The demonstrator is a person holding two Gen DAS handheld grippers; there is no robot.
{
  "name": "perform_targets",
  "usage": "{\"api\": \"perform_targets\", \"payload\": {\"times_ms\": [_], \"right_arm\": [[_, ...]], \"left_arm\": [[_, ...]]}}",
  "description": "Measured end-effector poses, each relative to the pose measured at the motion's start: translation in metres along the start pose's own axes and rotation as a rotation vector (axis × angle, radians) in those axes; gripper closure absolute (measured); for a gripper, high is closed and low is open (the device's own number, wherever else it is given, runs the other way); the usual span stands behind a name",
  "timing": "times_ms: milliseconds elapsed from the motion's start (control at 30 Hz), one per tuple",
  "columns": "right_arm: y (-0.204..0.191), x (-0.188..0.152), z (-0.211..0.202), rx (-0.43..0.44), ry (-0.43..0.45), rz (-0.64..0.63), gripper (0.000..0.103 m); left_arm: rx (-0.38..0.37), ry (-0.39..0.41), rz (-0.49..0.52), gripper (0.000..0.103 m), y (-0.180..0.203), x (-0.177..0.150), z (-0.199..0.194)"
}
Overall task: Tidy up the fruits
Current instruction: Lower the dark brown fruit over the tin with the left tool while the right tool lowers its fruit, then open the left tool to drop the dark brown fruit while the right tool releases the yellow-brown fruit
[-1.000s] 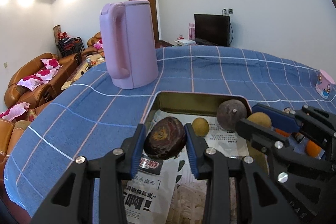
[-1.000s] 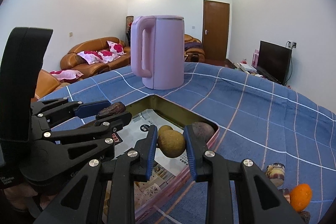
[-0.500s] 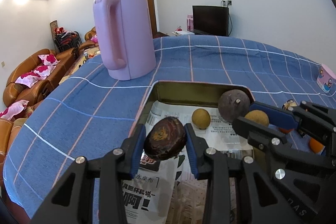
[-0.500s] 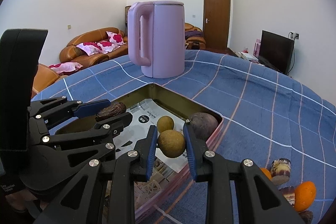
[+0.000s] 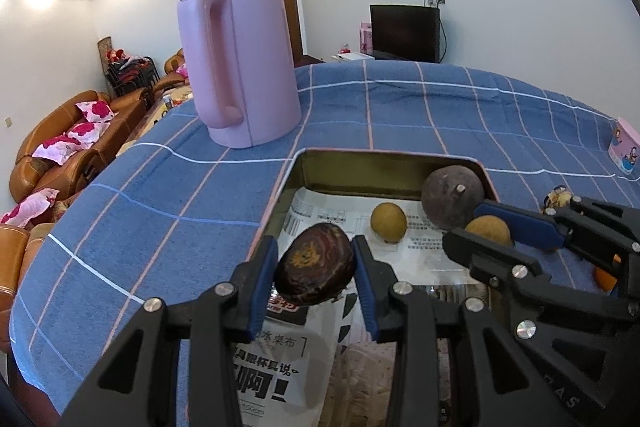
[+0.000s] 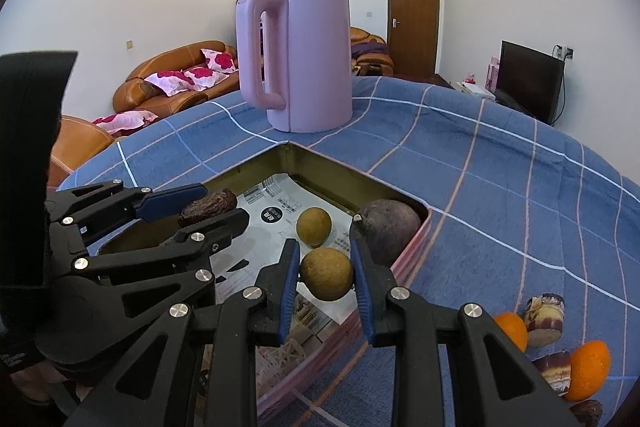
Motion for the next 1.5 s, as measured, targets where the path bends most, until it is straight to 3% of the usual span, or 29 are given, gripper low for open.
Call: {"api": "perform_targets", "payload": {"times_ms": [133, 600, 867, 1033, 1333, 1500], "right_arm": [[0.0, 0.0, -0.001, -0.002, 0.0, 0.0, 0.074], [0.01, 0.003, -0.02, -0.027, 0.077, 0.032, 0.063], [0.034, 0.001, -0.059, -0.065, 0.141, 0.071, 0.052], [0.069, -0.015, -0.094, -0.155, 0.165, 0.096, 0.049], [0.172, -0.064, -0.146, -0.418, 0.138, 0.25, 0.045], [0.198, -0.08, -0.155, -0.468, 0.122, 0.307, 0.044]], "left_arm": [[-0.006, -0.009, -0.004, 0.063, 0.0, -0.002, 0.0], [-0.021, 0.011, -0.017, 0.039, -0.002, -0.004, -0.02], [-0.055, 0.061, -0.002, 0.023, 0.021, 0.002, -0.044], [-0.103, 0.083, 0.028, 0.022, 0.059, 0.005, -0.057], [-0.196, 0.051, 0.126, 0.022, 0.148, -0.004, -0.057], [-0.239, 0.024, 0.186, 0.022, 0.191, -0.013, -0.055]]}}
Point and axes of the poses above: each gripper's, at about its wrist camera, not at the fingertips, and z roughly the way its jaws point, y to its right, x to its top, the point moved 10 cm from there along z, roughly the way its jaws point, and after that the axes turned 2 degrees about -x, right-handed, at the moved point
